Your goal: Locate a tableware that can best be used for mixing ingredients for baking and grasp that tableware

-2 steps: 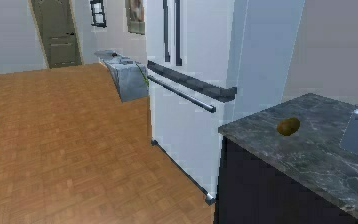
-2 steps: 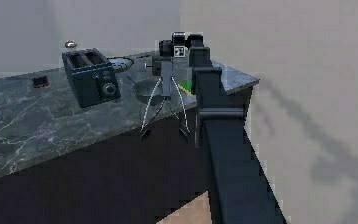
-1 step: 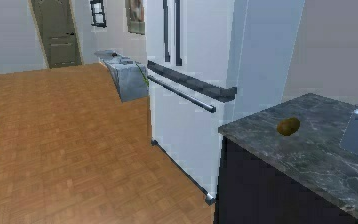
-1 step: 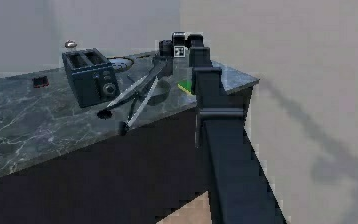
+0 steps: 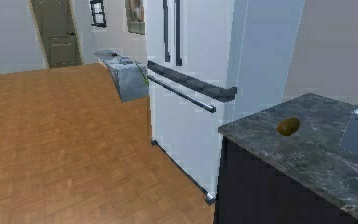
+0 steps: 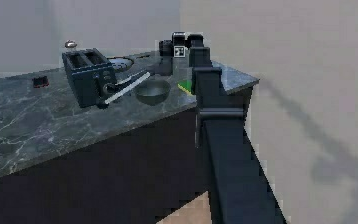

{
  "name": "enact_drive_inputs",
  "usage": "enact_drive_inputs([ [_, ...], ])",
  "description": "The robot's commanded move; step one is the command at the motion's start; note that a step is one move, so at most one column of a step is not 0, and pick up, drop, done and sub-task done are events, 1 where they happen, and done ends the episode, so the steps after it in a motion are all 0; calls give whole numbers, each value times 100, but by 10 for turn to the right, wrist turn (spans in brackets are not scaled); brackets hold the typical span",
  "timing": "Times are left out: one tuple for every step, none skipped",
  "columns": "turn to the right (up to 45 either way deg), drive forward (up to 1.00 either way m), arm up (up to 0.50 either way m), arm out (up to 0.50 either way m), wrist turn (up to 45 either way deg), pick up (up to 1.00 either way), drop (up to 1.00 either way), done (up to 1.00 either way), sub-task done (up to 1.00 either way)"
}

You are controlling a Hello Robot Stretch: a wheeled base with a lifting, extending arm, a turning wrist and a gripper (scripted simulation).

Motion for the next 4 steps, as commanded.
enact_drive_inputs([
  [0, 0, 0, 0, 450, 0, 0, 0, 0],
  [0, 0, 0, 0, 210, 0, 0, 0, 0],
  [0, 0, -8, 0, 0, 0, 0, 0, 0],
  [0, 0, 0, 0, 0, 100, 0, 0, 0],
])
